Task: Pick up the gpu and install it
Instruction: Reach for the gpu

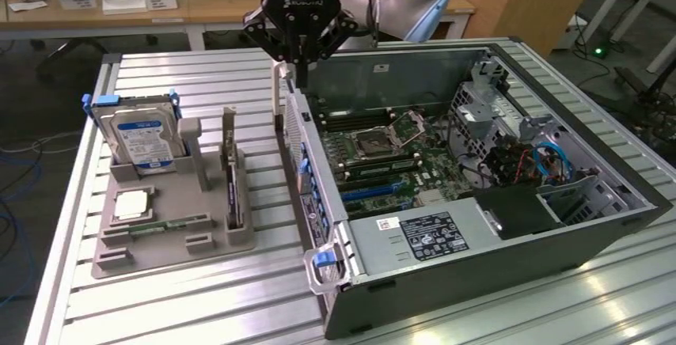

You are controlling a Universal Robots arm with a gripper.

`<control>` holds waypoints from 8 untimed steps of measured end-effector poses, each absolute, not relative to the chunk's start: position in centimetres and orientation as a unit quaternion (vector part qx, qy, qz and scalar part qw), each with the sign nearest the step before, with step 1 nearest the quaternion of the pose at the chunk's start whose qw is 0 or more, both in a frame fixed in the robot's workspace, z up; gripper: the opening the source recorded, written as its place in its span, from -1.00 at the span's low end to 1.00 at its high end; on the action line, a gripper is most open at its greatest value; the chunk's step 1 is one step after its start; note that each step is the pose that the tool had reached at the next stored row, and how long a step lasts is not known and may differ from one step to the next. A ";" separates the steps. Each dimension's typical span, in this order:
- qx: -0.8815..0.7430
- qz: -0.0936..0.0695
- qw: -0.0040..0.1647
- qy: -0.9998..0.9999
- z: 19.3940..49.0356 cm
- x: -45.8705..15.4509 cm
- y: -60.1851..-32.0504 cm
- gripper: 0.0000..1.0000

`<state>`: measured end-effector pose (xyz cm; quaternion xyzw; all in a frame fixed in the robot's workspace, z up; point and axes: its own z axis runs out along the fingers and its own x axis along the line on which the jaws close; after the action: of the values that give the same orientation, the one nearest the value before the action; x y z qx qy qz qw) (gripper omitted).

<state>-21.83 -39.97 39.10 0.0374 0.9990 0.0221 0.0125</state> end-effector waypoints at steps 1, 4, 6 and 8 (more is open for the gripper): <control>0.037 0.022 0.012 0.999 39.1 -22.0 -40.0 -0.79; 0.037 0.022 0.012 0.999 39.1 -22.5 -40.0 -0.79; 0.037 0.022 0.012 0.999 39.1 -23.1 -40.0 -0.79; 0.037 0.022 0.012 0.999 39.1 -23.8 -40.0 -0.79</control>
<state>-23.81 -39.98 39.07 0.0375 0.9990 0.0221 0.0125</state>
